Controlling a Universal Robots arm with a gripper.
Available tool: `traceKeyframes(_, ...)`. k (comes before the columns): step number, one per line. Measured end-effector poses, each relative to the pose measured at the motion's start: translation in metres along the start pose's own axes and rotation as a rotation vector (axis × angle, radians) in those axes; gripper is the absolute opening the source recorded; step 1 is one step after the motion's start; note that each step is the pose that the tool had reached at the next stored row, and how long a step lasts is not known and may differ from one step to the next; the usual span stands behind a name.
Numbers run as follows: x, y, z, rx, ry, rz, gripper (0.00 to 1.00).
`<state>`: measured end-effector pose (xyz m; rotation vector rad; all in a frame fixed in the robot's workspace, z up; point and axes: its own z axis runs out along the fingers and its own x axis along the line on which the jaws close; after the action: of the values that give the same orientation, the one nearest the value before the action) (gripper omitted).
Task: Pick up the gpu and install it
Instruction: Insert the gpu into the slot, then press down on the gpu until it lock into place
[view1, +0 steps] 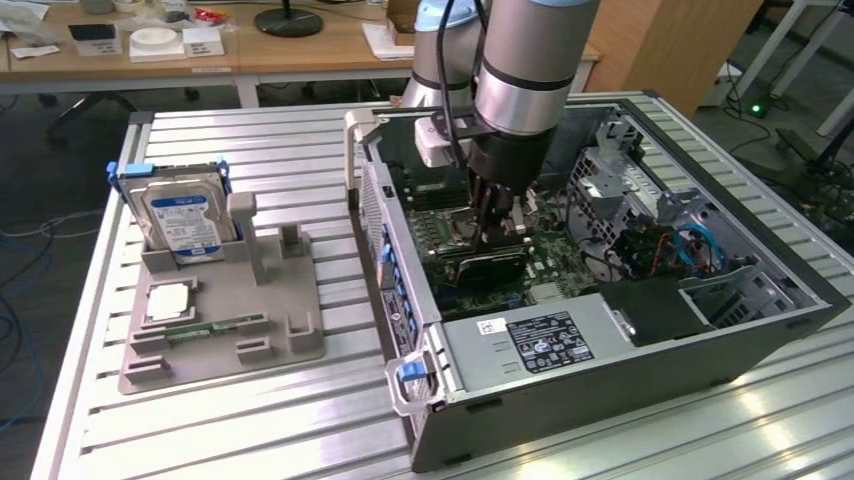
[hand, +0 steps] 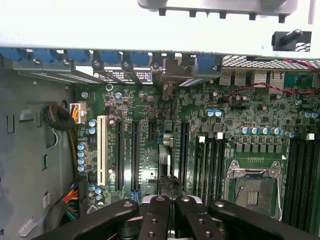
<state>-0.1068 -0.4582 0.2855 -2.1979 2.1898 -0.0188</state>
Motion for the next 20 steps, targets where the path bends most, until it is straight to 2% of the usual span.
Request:
traceKeyframes(14, 0.0, 0.0009, -0.0001, 0.0, 0.0001, 0.0, 0.11)
traceKeyframes(20, 0.0, 0.0153, -0.0005, 0.0001, 0.0, 0.0, 0.11)
